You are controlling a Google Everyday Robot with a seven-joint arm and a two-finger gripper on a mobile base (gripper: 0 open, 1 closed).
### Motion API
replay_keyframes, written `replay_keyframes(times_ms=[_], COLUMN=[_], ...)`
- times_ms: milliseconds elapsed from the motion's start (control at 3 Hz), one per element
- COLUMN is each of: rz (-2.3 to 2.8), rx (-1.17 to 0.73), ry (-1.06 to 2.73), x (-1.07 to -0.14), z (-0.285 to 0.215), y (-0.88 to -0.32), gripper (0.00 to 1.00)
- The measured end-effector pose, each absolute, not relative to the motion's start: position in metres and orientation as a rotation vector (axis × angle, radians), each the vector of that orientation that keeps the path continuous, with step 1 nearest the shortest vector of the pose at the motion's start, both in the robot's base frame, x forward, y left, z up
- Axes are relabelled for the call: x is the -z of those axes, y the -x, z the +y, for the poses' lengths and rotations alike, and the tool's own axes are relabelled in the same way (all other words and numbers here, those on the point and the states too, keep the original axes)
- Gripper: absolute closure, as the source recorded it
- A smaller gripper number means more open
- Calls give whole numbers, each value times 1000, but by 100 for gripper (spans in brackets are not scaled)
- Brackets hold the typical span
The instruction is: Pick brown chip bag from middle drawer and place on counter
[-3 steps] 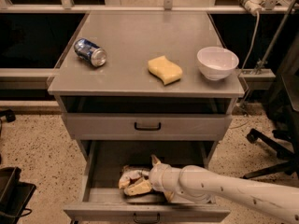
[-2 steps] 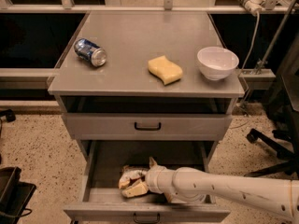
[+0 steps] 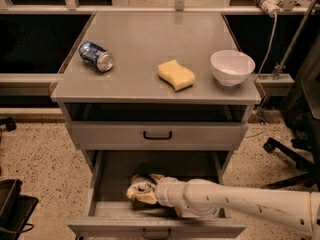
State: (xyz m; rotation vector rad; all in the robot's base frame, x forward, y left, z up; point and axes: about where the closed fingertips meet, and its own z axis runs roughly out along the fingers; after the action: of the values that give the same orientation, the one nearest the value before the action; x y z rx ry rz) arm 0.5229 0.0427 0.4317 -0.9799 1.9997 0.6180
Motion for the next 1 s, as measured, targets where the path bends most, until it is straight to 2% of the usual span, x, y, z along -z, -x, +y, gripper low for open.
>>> replay_keyframes(times_ms=[667, 1000], rz=[2000, 2000], rx=[-618, -618], ry=[980, 980], x=[-432, -432], z=[43, 43], y=[-523, -523], gripper=[88, 100])
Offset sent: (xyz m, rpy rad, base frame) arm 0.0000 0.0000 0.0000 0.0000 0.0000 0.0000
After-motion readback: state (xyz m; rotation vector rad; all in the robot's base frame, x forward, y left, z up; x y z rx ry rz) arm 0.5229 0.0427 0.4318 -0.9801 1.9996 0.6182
